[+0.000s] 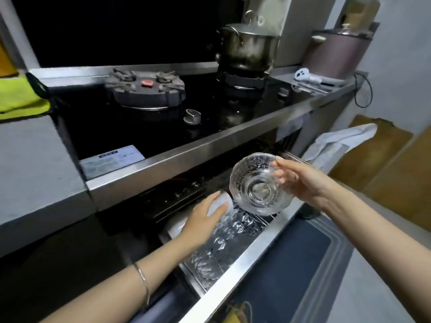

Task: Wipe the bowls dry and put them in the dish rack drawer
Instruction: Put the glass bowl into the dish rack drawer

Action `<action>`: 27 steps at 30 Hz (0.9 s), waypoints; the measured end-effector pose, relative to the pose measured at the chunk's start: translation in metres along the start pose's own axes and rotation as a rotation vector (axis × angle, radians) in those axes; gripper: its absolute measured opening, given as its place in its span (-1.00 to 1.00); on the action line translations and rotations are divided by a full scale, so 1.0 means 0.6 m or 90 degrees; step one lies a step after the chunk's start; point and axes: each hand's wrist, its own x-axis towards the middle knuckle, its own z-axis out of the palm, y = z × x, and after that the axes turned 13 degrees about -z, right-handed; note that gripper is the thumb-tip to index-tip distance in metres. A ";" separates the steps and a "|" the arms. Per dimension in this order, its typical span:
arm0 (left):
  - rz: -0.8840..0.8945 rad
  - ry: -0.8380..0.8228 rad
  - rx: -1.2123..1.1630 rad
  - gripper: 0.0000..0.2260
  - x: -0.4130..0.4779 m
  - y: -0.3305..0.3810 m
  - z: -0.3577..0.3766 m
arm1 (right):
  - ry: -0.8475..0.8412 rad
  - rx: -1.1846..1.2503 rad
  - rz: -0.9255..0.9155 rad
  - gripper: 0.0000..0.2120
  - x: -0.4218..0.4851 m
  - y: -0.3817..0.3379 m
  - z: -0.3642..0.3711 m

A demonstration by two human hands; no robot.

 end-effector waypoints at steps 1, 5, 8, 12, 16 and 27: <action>0.009 0.014 0.076 -0.54 0.020 -0.010 0.010 | 0.013 0.014 0.007 -0.85 0.016 0.016 -0.010; 0.032 0.032 0.341 -0.45 0.092 -0.050 0.048 | 0.043 0.053 0.035 -0.84 0.080 0.069 -0.039; 0.040 0.029 0.434 -0.27 0.141 -0.083 0.076 | 0.067 0.028 0.054 -0.84 0.138 0.101 -0.058; 0.020 0.051 0.464 -0.07 0.200 -0.126 0.098 | 0.078 -0.084 0.094 -0.77 0.208 0.151 -0.069; 0.000 0.070 0.474 -0.07 0.221 -0.159 0.113 | 0.091 -0.199 0.135 -0.78 0.250 0.189 -0.075; -0.001 0.086 0.487 -0.20 0.234 -0.173 0.119 | 0.022 -0.309 0.223 -0.81 0.302 0.269 -0.094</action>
